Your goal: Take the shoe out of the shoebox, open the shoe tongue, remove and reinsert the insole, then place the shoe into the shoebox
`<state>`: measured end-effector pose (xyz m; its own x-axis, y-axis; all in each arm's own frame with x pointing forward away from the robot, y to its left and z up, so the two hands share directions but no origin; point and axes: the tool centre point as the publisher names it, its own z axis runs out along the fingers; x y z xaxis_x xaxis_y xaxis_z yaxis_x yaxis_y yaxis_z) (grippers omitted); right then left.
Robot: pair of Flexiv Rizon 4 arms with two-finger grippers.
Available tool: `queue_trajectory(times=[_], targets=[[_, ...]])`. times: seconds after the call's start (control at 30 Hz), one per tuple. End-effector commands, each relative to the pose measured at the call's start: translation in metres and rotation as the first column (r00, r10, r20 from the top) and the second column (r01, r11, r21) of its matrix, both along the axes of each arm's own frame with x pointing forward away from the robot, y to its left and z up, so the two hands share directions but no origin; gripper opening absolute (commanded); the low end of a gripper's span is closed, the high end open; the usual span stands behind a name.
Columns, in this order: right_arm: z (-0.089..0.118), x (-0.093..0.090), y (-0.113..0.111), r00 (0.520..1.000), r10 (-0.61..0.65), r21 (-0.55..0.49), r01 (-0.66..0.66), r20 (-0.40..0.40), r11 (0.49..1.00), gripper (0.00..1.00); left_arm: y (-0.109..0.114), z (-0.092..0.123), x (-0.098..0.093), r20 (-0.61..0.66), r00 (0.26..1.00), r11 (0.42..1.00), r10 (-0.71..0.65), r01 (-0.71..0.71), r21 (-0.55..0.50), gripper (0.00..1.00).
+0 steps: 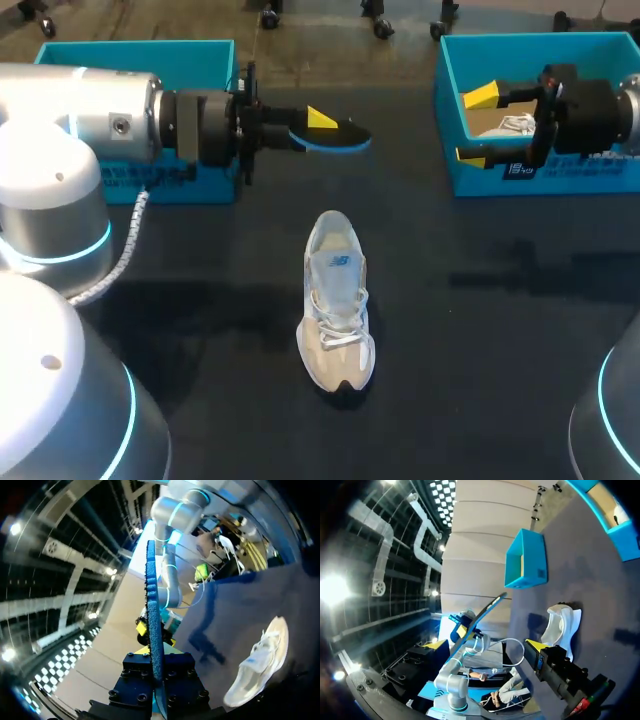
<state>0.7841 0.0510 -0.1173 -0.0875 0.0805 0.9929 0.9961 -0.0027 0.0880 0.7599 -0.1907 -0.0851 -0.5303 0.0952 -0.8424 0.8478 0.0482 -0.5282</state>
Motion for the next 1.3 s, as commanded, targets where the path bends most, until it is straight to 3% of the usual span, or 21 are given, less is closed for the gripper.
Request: queue_trajectory(times=[0.03, 0.23, 0.4, 0.57, 0.6, 0.7, 0.83, 0.87, 0.9, 0.97, 1.03, 1.3], targets=[[0.000, 0.000, 0.001, 1.000, -0.001, -0.002, 0.001, -0.001, 1.000, 1.00, 0.003, 0.007, -0.009, -0.408, 0.912, 0.997, 0.031, 0.002, 0.079, 0.00], [0.000, 0.000, 0.001, 1.000, -0.001, -0.002, 0.001, -0.001, 1.000, 1.00, 0.002, 0.011, -0.017, -0.615, 0.788, 0.994, 0.023, 0.048, 0.099, 0.00], [0.000, 0.000, 0.001, 1.000, -0.001, -0.002, 0.001, -0.001, 1.000, 1.00, 0.002, 0.013, -0.021, -0.768, 0.640, 0.994, 0.006, 0.079, 0.073, 0.00], [0.000, 0.000, 0.001, 1.000, -0.001, -0.002, 0.001, -0.001, 1.000, 1.00, -0.001, 0.009, -0.021, -0.935, 0.355, 0.998, 0.005, 0.062, 0.029, 0.00], [0.000, 0.000, 0.001, 1.000, -0.001, -0.002, 0.001, -0.001, 1.000, 1.00, -0.002, 0.008, -0.019, -0.968, 0.251, 0.999, 0.006, 0.040, 0.017, 0.00], [0.000, 0.000, 0.001, 1.000, -0.001, -0.002, 0.001, -0.001, 1.000, 1.00, -0.004, 0.007, -0.016, -0.995, 0.099, 0.999, -0.022, 0.038, -0.018, 0.00], [0.000, 0.000, 0.001, 1.000, -0.001, -0.002, 0.001, -0.001, 1.000, 1.00, -0.007, 0.005, -0.015, -1.000, -0.013, 0.999, -0.023, 0.030, -0.023, 0.00], [0.000, 0.000, 0.001, 1.000, -0.001, -0.002, 0.001, -0.001, 1.000, 1.00, -0.009, 0.004, -0.014, -0.996, -0.085, 0.999, -0.029, 0.016, -0.031, 0.00], [0.000, 0.000, 0.001, 1.000, -0.001, -0.002, 0.001, -0.001, 1.000, 1.00, -0.009, 0.004, -0.013, -0.995, -0.094, 0.999, -0.029, 0.015, -0.031, 0.00], [0.000, 0.000, 0.001, 1.000, -0.001, -0.002, 0.001, -0.001, 1.000, 1.00, -0.012, 0.003, -0.012, -0.979, -0.204, 1.000, -0.031, -0.005, -0.030, 0.00], [0.000, 0.000, 0.001, 1.000, -0.001, -0.002, 0.001, -0.001, 1.000, 1.00, -0.014, 0.002, -0.011, -0.969, -0.245, 1.000, -0.028, -0.016, -0.025, 0.00], [0.000, 0.000, 0.001, 1.000, -0.001, -0.002, 0.001, -0.001, 1.000, 1.00, -0.017, -0.002, -0.008, -0.975, -0.222, 0.998, -0.002, -0.064, 0.012, 0.00]])
